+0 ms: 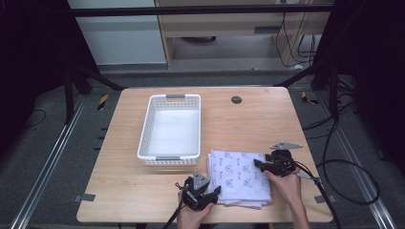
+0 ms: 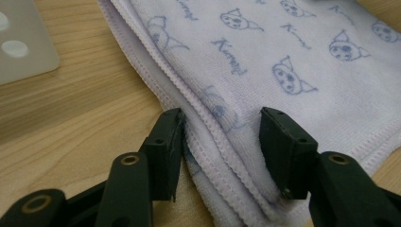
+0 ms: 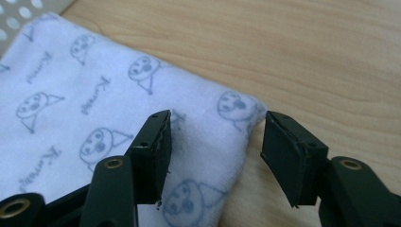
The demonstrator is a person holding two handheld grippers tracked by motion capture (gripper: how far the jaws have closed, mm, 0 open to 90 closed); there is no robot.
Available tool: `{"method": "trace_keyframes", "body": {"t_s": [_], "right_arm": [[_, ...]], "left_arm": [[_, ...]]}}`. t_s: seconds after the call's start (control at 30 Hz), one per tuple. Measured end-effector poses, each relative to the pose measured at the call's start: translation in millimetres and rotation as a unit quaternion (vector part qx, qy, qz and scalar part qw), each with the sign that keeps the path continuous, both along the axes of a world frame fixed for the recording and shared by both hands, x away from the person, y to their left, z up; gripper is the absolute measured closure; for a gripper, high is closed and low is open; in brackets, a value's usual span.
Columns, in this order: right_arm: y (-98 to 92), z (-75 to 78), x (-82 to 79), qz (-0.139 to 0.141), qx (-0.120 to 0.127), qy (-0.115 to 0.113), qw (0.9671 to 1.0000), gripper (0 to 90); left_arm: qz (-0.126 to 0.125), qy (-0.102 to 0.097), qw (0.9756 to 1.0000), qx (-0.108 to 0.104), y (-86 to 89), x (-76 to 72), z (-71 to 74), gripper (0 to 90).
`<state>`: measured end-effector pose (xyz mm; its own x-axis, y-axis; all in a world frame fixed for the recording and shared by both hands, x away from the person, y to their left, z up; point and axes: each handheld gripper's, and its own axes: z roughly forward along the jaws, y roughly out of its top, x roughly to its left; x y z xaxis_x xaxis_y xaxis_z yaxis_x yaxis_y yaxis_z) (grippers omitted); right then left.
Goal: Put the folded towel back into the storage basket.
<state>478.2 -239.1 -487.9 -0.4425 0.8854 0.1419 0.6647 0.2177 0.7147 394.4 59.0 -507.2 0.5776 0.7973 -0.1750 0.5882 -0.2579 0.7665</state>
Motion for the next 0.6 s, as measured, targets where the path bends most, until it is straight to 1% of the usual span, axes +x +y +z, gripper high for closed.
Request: {"method": "trace_keyframes", "body": {"t_s": [0.03,0.07,0.17,0.3,0.37,0.6], "right_arm": [[0.0,0.0,0.0,0.000,0.000,0.000,1.0000,43.5],[2.1,0.4,-0.9,0.005,-0.005,-0.004,1.0000,45.8],[4.5,-3.3,-0.3,0.009,-0.012,0.000,0.9999,46.3],[4.8,-3.9,0.1,0.009,-0.010,0.003,0.9999,47.4],[6.0,-5.1,-0.3,0.009,-0.013,0.002,0.9999,48.5],[6.4,-5.6,0.0,0.002,-0.001,0.015,0.9999,52.8]], "left_arm": [[0.000,0.001,1.0000,0.000,0.0,0.2,0.1,49.6],[-0.001,0.003,1.0000,-0.001,-0.2,0.3,0.3,50.5],[0.004,0.007,1.0000,-0.005,-1.7,-0.4,0.6,54.1],[0.005,0.009,0.9999,-0.007,-2.1,-0.6,0.5,56.3],[0.006,0.014,0.9998,-0.011,-2.0,-0.2,0.7,58.6],[0.009,0.022,0.9995,-0.020,-1.5,0.5,0.7,62.8]]}}
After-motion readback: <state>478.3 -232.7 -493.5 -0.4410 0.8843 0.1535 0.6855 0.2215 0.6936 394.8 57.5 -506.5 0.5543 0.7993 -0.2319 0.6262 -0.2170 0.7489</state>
